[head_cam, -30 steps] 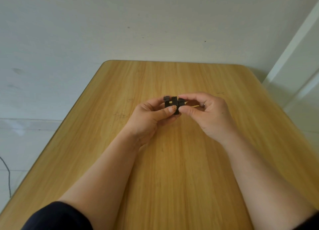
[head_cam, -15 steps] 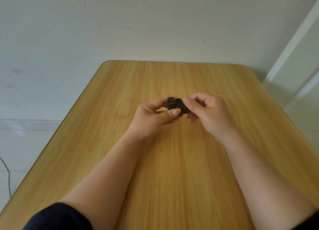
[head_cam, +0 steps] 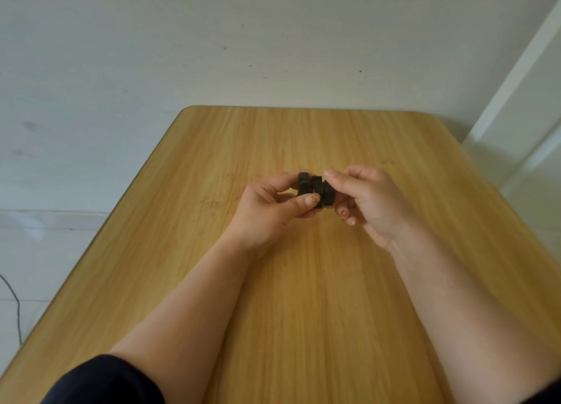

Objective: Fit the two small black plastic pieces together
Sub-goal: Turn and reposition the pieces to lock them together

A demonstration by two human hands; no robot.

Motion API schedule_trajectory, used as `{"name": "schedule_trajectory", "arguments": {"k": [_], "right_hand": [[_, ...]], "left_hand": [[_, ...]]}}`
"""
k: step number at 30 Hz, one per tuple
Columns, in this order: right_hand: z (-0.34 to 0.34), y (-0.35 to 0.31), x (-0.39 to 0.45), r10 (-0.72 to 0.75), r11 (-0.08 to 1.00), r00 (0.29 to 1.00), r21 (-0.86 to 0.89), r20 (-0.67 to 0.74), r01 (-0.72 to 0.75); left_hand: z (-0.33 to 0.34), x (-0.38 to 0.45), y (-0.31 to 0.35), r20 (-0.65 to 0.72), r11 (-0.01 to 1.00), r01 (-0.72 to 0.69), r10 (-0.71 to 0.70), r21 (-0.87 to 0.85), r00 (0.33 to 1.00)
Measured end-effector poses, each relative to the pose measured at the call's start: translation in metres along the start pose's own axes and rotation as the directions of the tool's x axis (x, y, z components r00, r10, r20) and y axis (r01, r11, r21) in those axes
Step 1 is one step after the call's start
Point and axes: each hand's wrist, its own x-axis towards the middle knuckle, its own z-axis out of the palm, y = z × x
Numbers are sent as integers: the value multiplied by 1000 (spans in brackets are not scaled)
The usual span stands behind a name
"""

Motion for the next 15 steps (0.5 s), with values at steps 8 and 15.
{"name": "schedule_trajectory", "arguments": {"k": [8, 15], "right_hand": [[2, -3, 0, 155, 986, 988, 66, 18, -156], [-1, 4, 1, 134, 972, 990, 185, 52, -142]], "left_hand": [[1, -2, 1, 20, 999, -25, 24, 33, 999], [4, 1, -1, -59, 999, 46, -46, -9, 997]]}}
